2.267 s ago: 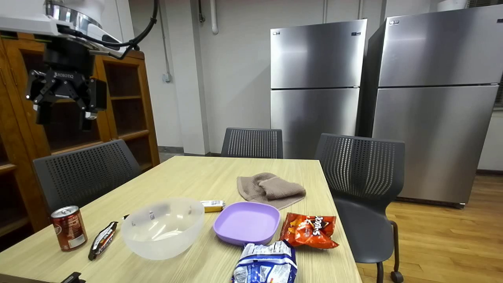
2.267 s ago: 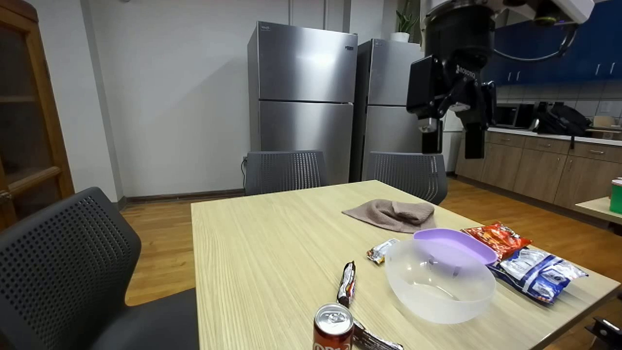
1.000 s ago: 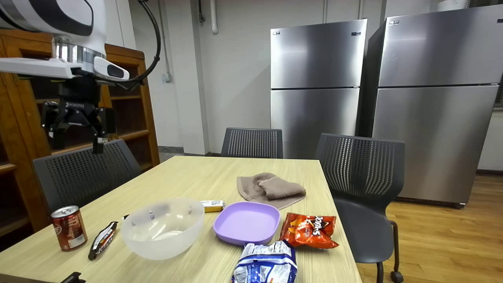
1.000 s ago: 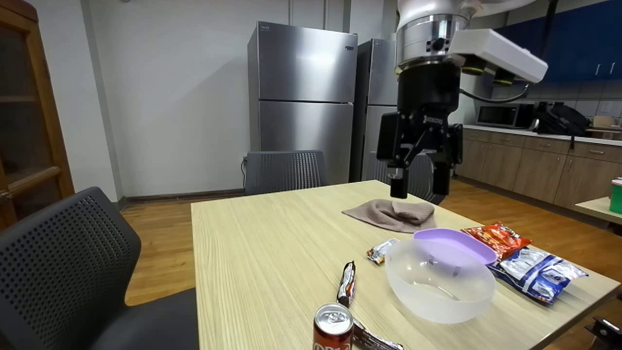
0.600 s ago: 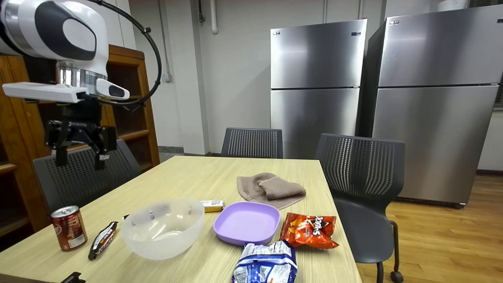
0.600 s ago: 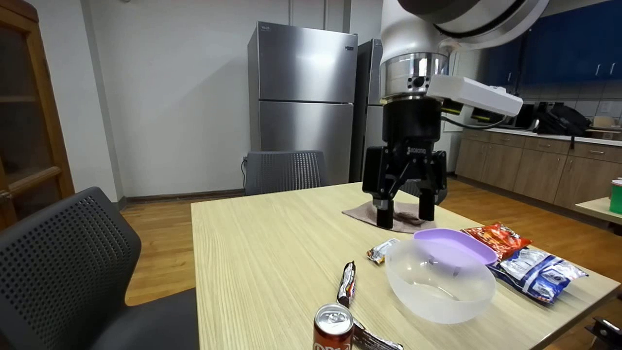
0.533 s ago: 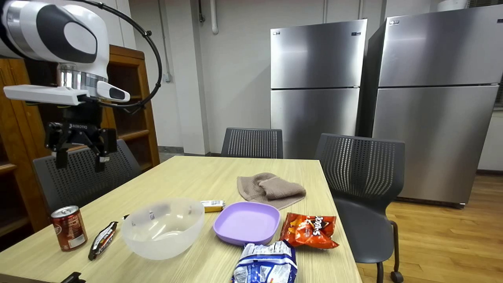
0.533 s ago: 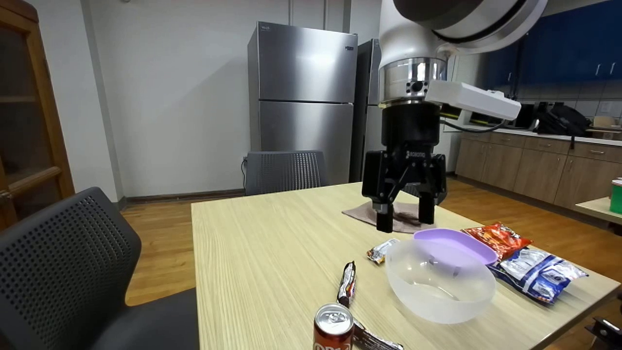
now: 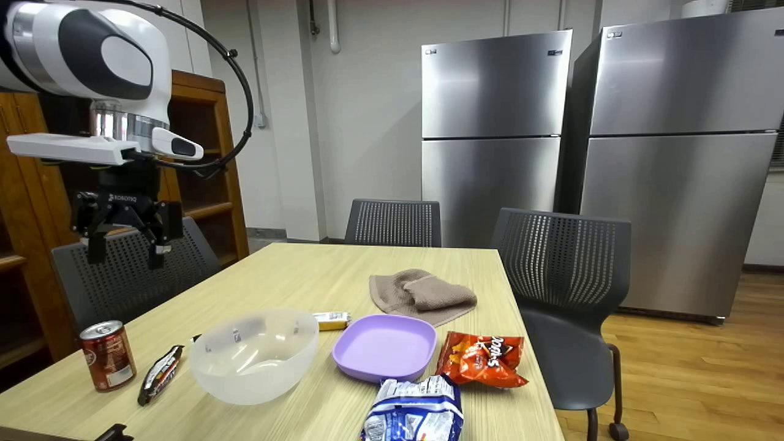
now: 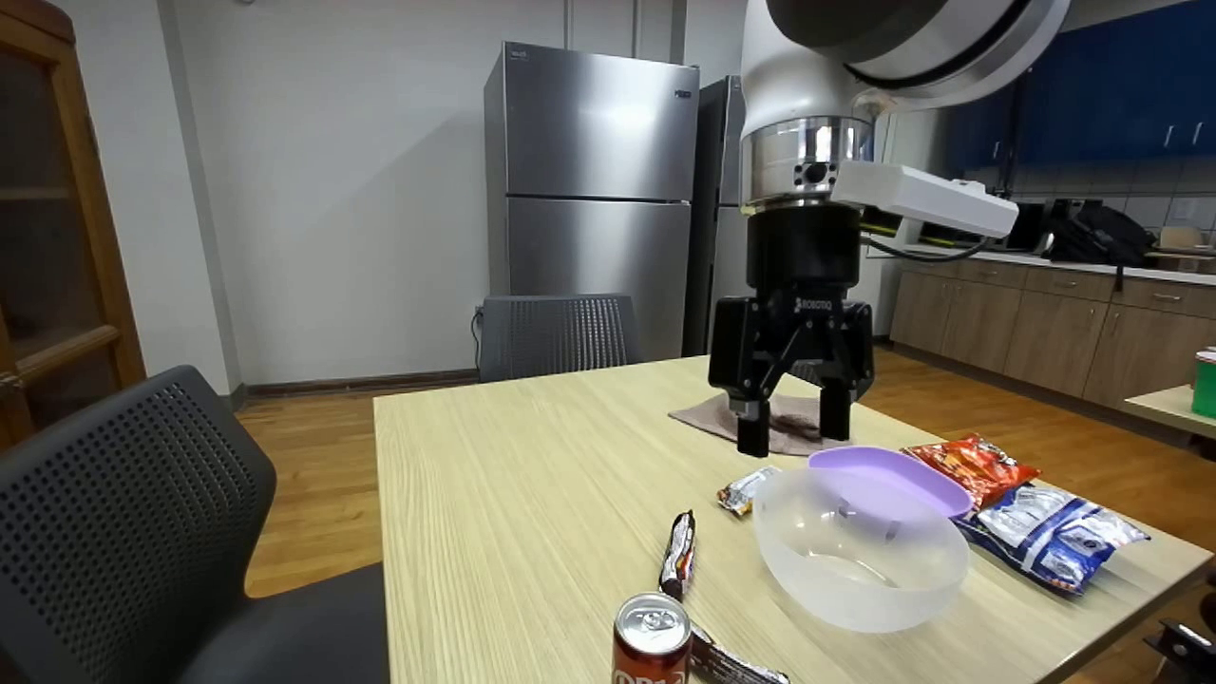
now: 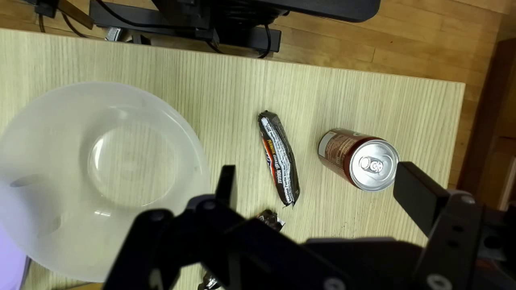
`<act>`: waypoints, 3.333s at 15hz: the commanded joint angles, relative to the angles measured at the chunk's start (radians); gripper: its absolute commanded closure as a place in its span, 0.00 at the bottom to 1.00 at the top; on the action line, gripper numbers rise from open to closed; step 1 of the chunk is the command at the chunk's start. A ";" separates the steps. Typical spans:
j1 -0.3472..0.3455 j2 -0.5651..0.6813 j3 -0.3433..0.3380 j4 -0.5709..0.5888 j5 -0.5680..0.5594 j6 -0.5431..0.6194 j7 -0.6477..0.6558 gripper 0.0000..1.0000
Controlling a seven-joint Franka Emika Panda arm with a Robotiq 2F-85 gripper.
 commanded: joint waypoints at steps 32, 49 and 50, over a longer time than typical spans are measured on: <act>0.026 0.265 0.037 0.017 -0.192 0.214 0.085 0.00; 0.078 0.447 0.004 0.047 -0.319 0.381 0.193 0.00; 0.075 0.452 0.002 0.042 -0.312 0.393 0.188 0.00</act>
